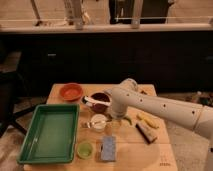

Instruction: Place fork in table surface

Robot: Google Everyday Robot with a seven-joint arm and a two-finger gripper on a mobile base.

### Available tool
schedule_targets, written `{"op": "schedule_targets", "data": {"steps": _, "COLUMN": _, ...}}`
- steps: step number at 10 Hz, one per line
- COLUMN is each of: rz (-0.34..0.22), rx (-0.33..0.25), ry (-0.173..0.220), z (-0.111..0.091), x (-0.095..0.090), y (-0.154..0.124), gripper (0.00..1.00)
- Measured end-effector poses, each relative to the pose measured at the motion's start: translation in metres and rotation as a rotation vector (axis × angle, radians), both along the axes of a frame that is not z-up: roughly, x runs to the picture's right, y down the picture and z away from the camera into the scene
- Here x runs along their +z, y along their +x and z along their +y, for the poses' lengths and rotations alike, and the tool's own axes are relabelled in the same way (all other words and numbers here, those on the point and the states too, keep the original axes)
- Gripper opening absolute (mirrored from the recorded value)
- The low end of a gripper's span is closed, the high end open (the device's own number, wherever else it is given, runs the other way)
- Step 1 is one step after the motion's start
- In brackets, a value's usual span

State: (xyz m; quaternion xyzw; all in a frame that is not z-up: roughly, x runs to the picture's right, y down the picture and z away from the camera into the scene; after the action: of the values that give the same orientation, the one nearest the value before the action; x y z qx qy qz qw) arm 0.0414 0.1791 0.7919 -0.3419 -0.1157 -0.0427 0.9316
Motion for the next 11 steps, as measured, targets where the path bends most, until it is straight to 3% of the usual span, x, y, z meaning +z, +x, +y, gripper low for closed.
{"op": "schedule_targets", "data": {"steps": 6, "rz": -0.013, "rx": -0.014, "ry": -0.003, "z": 0.001, "x": 0.001, "y": -0.011, "gripper": 0.79}}
{"op": "schedule_targets", "data": {"steps": 8, "rz": -0.018, "rx": -0.021, "ry": 0.001, "z": 0.001, "x": 0.0, "y": -0.014, "gripper": 0.64}}
{"op": "schedule_targets", "data": {"steps": 11, "rz": -0.017, "rx": -0.021, "ry": 0.001, "z": 0.002, "x": -0.001, "y": -0.013, "gripper": 0.32}}
